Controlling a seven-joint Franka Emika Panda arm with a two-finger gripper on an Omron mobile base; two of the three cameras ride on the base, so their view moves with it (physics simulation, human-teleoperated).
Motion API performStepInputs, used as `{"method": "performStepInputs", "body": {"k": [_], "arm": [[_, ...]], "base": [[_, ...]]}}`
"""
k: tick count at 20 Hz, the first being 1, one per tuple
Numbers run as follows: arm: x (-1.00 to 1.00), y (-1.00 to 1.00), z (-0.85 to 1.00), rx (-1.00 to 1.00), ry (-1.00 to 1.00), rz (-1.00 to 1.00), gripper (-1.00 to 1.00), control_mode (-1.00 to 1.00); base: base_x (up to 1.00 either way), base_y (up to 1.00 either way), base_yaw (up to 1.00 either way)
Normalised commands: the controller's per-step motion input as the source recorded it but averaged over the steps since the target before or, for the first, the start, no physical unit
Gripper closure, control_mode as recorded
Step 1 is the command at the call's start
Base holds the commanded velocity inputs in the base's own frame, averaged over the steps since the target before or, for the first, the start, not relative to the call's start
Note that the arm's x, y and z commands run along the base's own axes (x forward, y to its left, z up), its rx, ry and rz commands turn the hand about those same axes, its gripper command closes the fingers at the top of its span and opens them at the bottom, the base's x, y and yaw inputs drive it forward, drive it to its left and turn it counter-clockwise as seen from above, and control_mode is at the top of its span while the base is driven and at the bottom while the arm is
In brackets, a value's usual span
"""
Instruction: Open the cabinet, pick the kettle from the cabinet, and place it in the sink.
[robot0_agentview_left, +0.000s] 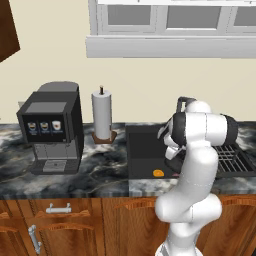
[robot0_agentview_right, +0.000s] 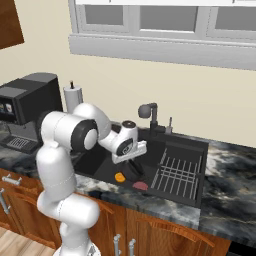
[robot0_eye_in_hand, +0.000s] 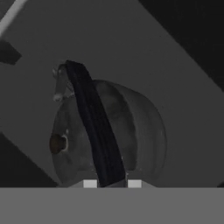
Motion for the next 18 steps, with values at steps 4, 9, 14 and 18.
{"method": "performStepInputs", "body": {"k": [4, 9, 14, 18], "arm": [[0.14, 0.06, -0.3, 0.13, -0.08, -0.1, 1.0, -1.0], [0.12, -0.08, -0.2, 0.0, -0.01, -0.15, 1.0, -1.0], [0.08, -0.12, -0.12, 0.0, 0.0, -0.18, 1.0, -1.0], [0.1, -0.08, -0.1, -0.02, 0.0, -0.18, 1.0, -1.0]], "base": [[0.0, 0.0, 0.0], [0.0, 0.0, 0.0], [0.0, 0.0, 0.0], [0.0, 0.0, 0.0]]}}
